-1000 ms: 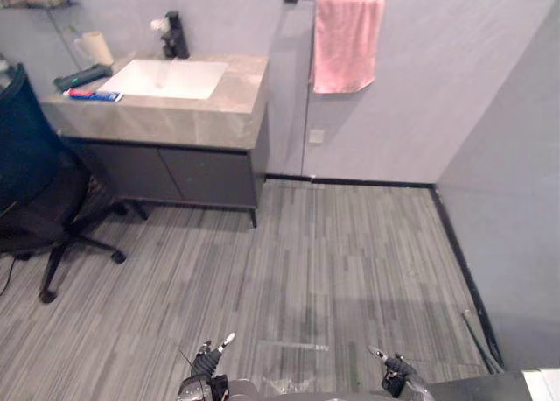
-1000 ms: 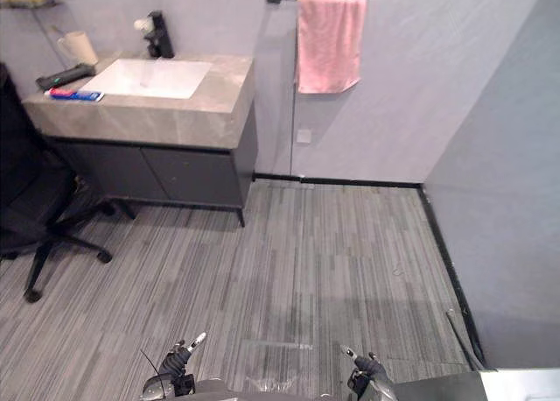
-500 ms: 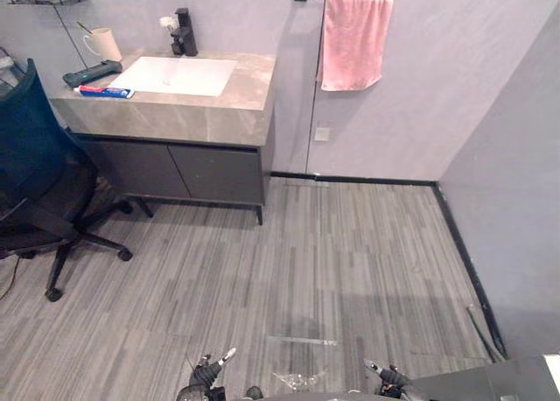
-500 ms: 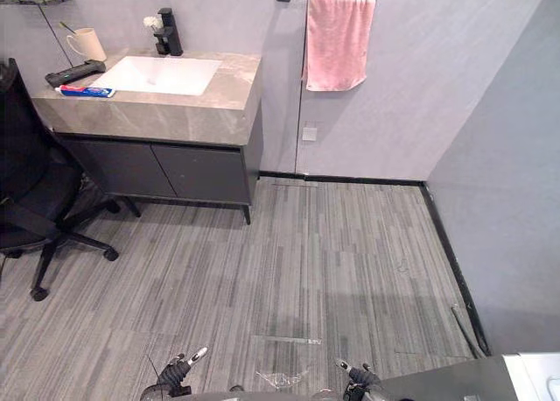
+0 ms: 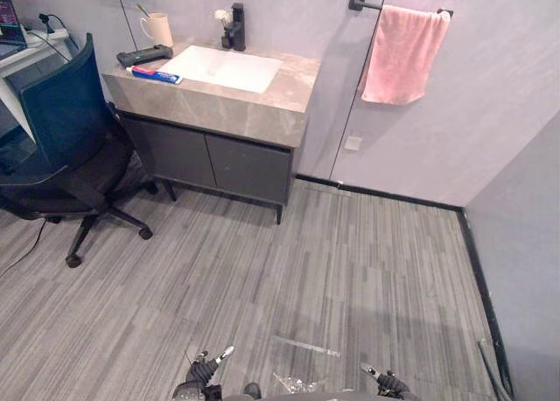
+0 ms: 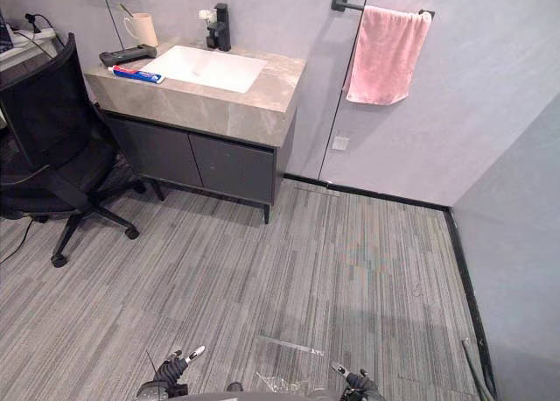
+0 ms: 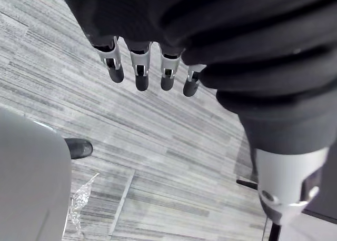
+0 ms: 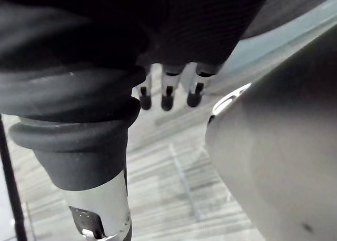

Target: Pick up the laundry basket with both hands and put the clothes into the washing machine.

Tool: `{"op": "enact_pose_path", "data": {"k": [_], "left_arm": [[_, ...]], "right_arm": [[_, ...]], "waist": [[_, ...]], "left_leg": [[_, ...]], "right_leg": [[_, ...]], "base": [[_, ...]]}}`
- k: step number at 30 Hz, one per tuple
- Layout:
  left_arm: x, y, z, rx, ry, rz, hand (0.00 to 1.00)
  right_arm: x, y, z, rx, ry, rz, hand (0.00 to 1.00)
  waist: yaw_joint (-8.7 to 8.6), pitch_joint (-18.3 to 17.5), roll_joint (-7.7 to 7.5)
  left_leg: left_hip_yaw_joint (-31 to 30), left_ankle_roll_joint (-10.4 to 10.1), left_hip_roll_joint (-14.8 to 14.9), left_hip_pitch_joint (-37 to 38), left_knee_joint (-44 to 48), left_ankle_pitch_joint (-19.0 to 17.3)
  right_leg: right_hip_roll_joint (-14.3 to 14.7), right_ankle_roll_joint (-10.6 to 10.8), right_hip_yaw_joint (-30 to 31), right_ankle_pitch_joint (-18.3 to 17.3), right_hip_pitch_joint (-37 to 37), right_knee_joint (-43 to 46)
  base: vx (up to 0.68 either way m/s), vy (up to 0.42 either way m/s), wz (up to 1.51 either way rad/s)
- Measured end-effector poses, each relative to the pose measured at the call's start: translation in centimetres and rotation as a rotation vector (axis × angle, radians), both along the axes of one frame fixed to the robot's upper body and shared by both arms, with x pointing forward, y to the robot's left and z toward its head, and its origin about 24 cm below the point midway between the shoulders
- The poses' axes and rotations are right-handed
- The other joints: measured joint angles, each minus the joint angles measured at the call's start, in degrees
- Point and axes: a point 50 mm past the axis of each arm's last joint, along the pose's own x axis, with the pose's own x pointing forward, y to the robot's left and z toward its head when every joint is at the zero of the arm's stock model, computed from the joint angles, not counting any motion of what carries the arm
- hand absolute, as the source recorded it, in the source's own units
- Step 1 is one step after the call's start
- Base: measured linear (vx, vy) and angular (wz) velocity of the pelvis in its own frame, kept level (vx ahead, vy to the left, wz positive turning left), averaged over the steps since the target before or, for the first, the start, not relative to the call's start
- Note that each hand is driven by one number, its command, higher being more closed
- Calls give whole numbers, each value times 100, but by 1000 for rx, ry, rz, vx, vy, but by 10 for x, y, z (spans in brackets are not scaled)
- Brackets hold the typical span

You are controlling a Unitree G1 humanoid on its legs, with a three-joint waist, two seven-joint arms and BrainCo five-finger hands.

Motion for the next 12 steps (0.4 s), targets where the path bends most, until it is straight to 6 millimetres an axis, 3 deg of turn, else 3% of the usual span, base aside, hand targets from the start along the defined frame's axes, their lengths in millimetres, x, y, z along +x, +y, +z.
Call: {"op": "enact_pose_path", "data": {"k": [1,6,10,12], "left_arm": [[-1,1,0,2,1,6,0],[-8,4,-2,-5,19,78,0],[-11,-5,-5,-46,25,117,0],[-12,-7,-5,-57,24,130,0]], "right_arm": [[1,0,0,-1,-2,5,0],[2,0,0,-13,0,45,0],[-3,-4,-1,-25,24,64,0],[-5,-7,-1,-30,31,64,0]], "waist": [[9,-42,-47],[-18,-85,-4],[-20,-143,116],[-21,-142,106]], "left_leg": [[69,-9,-7,31,-91,55],[177,-140,32,90,-314,257],[136,-221,176,81,-317,309],[138,-256,204,64,-317,299]], "right_leg": [[12,0,28,0,23,-132],[104,80,41,-197,55,-349],[240,17,1,-243,64,-342],[271,35,7,-250,70,-385]], "base": [[-47,-76,-57],[-78,-103,-14],[-82,-65,3],[-73,-25,1]]}}
